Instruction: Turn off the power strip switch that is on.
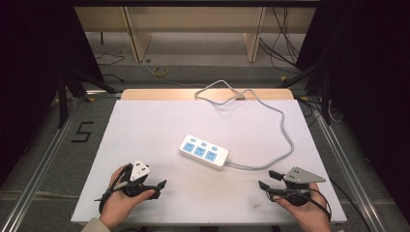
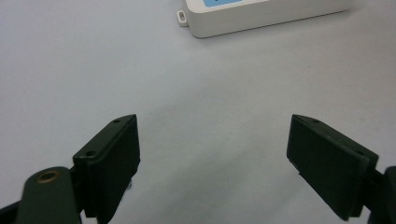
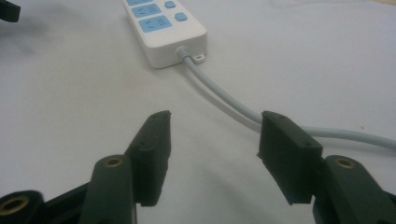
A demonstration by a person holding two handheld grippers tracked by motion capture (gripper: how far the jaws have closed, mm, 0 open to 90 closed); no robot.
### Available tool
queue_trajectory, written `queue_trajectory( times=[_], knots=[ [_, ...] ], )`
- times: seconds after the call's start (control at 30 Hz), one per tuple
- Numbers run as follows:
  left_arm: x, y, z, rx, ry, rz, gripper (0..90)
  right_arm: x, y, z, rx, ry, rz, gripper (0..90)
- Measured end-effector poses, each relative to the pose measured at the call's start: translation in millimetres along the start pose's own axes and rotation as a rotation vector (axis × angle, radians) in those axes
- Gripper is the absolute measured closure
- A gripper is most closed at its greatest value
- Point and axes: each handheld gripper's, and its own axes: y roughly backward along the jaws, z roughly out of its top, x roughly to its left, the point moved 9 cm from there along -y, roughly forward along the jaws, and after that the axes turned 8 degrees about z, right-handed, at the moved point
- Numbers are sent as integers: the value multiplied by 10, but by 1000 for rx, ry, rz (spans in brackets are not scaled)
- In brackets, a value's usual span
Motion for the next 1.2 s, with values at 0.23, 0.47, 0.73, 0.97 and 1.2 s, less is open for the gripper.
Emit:
queue_trajectory(
  times=[0.23, 0.47, 0.73, 0.97, 1.2],
  knots=[
    [5, 1, -5, 0, -6, 6, 182, -31, 57, -42, 45, 23, -40, 819],
    [13, 9, 0, -1, -5, 9, 188, -4, 55, -80, 99, 24, -29, 900],
    [25, 10, 22, -11, 3, 17, 203, 12, 47, -91, 125, 3, -18, 900],
    [17, 18, 34, -20, 6, 18, 210, 35, 33, -70, 133, 1, -12, 900],
    [16, 19, 44, -25, 13, 15, 212, 46, 26, -71, 139, -6, -7, 900]
  ],
)
